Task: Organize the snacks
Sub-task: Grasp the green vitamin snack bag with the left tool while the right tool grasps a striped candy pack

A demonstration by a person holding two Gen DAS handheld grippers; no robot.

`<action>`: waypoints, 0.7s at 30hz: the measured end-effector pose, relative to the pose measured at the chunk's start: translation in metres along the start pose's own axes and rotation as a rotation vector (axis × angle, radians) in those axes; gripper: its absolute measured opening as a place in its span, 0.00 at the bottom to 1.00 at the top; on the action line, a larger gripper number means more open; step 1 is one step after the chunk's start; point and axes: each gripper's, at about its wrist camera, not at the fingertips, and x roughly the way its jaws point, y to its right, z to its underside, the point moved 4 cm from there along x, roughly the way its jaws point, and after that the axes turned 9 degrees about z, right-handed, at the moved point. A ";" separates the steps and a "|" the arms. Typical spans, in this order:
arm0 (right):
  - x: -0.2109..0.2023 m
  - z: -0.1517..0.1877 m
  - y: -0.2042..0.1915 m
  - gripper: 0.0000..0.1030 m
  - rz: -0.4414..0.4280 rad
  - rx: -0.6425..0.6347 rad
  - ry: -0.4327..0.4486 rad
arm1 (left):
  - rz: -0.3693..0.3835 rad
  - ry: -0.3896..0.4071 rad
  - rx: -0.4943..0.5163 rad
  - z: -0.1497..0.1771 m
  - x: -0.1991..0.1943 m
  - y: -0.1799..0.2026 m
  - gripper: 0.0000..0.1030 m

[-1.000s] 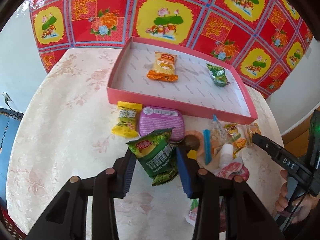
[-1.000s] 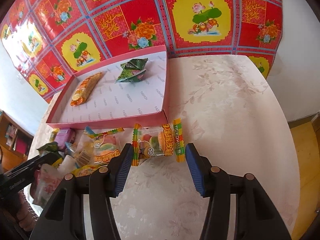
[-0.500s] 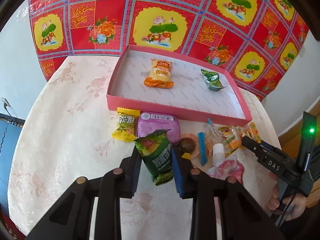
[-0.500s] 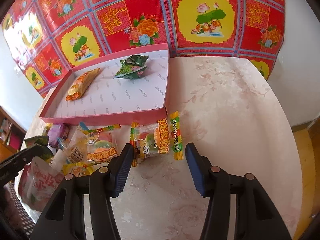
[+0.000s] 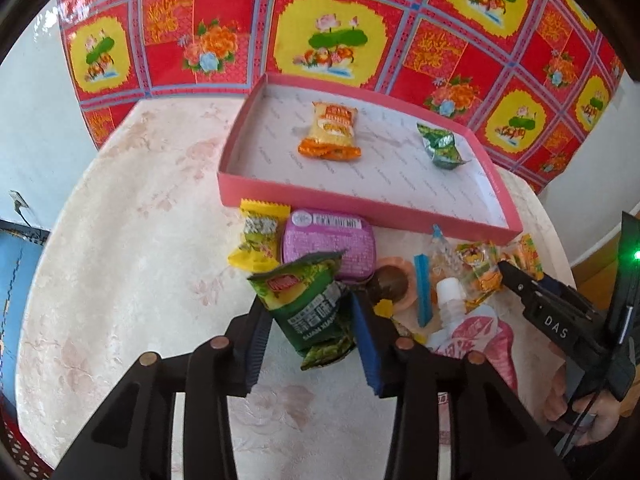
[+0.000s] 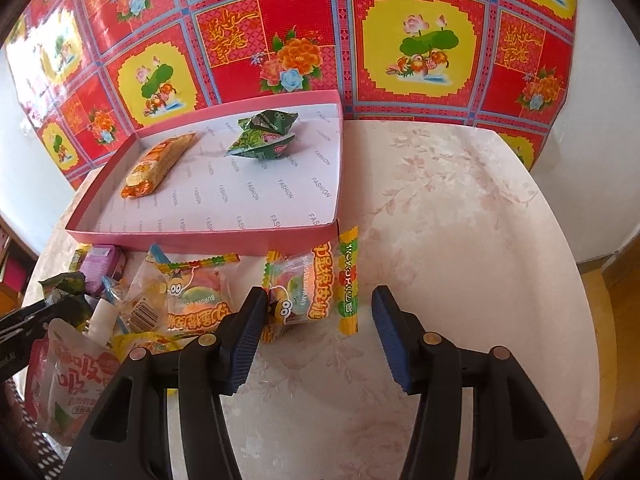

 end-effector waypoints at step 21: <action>-0.001 0.002 0.008 0.35 -0.031 0.073 0.016 | 0.061 0.028 0.037 0.002 -0.004 0.000 0.30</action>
